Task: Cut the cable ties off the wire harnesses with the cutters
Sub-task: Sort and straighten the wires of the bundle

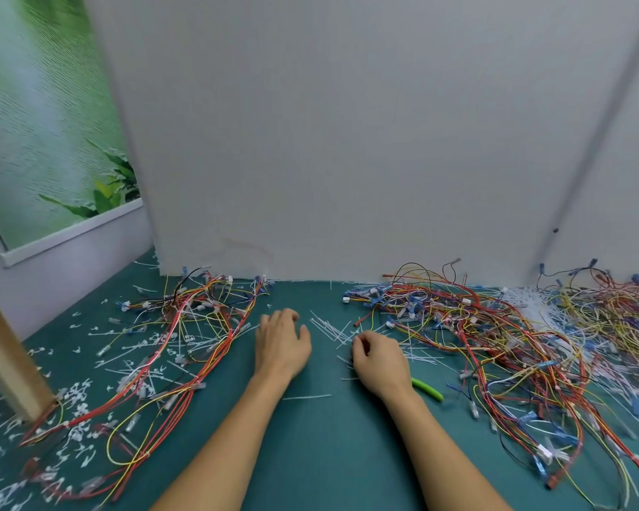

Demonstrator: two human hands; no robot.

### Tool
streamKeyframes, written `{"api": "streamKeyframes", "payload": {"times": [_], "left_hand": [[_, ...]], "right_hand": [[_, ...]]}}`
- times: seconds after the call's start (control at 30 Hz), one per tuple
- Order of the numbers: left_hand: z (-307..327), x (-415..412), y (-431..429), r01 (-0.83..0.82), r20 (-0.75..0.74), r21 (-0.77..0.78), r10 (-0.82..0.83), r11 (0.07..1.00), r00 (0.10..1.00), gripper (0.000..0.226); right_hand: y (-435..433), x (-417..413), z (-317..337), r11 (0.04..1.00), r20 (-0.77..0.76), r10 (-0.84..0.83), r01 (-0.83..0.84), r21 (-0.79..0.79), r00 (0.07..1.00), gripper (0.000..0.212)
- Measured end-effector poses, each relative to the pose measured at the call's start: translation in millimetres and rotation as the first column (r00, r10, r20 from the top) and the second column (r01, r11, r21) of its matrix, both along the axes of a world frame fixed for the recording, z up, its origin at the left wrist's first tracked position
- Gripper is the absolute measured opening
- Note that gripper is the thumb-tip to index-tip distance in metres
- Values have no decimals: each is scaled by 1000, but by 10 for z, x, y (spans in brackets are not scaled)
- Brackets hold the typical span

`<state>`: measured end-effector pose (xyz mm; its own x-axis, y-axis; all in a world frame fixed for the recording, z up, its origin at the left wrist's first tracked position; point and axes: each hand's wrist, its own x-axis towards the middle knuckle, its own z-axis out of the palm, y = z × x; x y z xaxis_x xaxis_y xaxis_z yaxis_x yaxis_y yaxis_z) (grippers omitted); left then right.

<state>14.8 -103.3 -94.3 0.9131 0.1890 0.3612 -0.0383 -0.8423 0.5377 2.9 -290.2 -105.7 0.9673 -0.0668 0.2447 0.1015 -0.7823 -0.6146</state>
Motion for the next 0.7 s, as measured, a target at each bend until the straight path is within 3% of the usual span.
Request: {"api": "streamKeyframes", "payload": {"times": [0.27,0.7], "left_hand": [[33,89,521,-198,-119,175,220,964,968,48],[-89,68,525,-207,-58,156,218,966,974,43]], "right_hand": [[1,-18,11,1000,-21,-2,2,14,1000,29],[-12,22,-14,1000,-32,0,0,-9,999,27]]}}
